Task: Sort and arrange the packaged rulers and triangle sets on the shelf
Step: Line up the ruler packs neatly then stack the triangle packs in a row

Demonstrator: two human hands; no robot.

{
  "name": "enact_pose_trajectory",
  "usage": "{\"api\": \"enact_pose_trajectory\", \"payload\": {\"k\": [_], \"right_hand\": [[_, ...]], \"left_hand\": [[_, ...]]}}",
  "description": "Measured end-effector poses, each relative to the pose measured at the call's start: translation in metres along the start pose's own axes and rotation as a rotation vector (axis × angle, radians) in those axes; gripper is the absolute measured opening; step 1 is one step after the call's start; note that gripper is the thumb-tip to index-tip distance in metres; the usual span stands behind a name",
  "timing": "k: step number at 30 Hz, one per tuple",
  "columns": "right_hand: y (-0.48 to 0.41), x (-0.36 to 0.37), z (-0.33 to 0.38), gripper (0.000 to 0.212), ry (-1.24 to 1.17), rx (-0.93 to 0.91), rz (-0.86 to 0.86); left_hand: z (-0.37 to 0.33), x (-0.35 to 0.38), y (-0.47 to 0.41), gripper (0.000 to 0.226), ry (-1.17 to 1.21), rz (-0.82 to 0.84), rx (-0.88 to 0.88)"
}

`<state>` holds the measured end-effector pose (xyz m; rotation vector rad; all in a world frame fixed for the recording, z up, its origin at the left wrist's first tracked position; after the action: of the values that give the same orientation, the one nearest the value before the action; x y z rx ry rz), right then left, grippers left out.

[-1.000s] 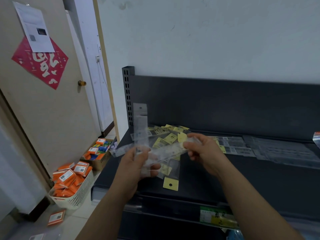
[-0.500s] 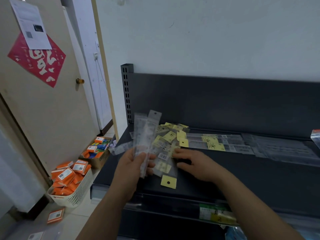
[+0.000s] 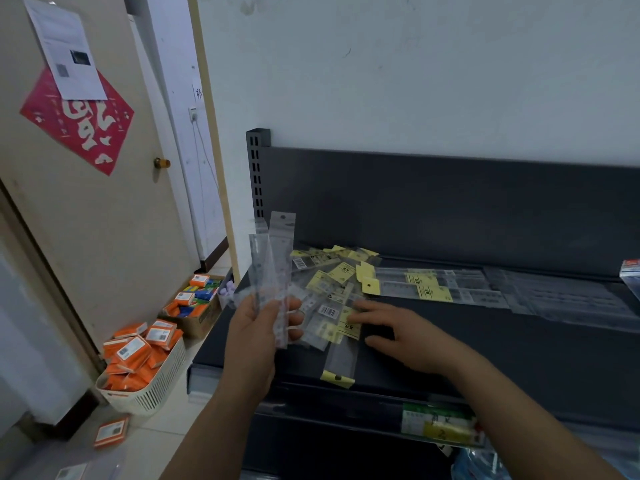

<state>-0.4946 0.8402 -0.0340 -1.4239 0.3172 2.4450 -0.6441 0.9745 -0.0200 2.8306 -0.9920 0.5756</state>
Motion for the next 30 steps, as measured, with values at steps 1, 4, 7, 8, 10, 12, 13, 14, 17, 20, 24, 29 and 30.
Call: {"api": "enact_pose_trajectory", "payload": {"k": [1, 4, 7, 8, 10, 12, 13, 14, 17, 20, 24, 29, 30], "right_hand": [[-0.002, 0.001, 0.000, 0.042, 0.002, -0.003, 0.016], [-0.006, 0.001, -0.001, 0.039, 0.023, 0.000, 0.038], [-0.011, -0.006, 0.002, 0.035, 0.056, -0.007, -0.026], [-0.014, -0.010, 0.005, 0.034, 0.054, -0.012, -0.076], [-0.023, -0.016, 0.013, 0.036, 0.053, -0.028, -0.138], [-0.037, -0.015, 0.024, 0.040, 0.061, -0.051, -0.137], [-0.044, -0.013, 0.031, 0.042, 0.047, -0.065, -0.127], [-0.051, -0.010, 0.036, 0.043, 0.029, -0.074, -0.108], [-0.060, 0.000, 0.052, 0.039, 0.076, -0.120, -0.023], [-0.061, -0.003, 0.053, 0.032, 0.117, -0.131, -0.025], [-0.082, -0.028, 0.038, 0.030, 0.047, -0.048, -0.202], [-0.118, -0.046, 0.029, 0.037, 0.005, 0.007, -0.304], [-0.126, -0.046, 0.030, 0.040, -0.001, 0.007, -0.286]], "left_hand": [[-0.001, -0.001, 0.001, 0.019, 0.007, -0.007, 0.004], [-0.004, -0.012, 0.001, 0.022, 0.023, -0.064, 0.017], [-0.011, -0.030, -0.003, 0.023, -0.046, -0.109, 0.036], [-0.013, -0.035, -0.005, 0.023, -0.074, -0.119, 0.040], [-0.018, -0.042, -0.006, 0.022, -0.103, -0.134, 0.037], [-0.022, -0.046, -0.005, 0.022, -0.132, -0.144, 0.031], [-0.024, -0.049, -0.005, 0.023, -0.147, -0.155, 0.031], [-0.027, -0.052, -0.004, 0.023, -0.158, -0.167, 0.032], [-0.034, -0.058, -0.002, 0.024, -0.163, -0.180, 0.023], [-0.036, -0.059, -0.004, 0.024, -0.170, -0.175, 0.006], [-0.031, -0.052, -0.010, 0.020, -0.165, -0.155, -0.033], [-0.032, -0.045, -0.031, 0.019, -0.139, -0.142, -0.057], [-0.032, -0.045, -0.035, 0.020, -0.141, -0.145, -0.057]]}}
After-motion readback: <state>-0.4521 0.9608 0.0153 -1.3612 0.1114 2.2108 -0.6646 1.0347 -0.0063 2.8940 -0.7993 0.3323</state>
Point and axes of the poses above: each hand's wrist, its own y-axis away from the middle knuckle, its own x-axis out of the palm, z = x × y, the point moved 9 cm from there along -y, towards the middle knuckle, and after that the axes turned 1 degree about z, right-handed, at the moved point
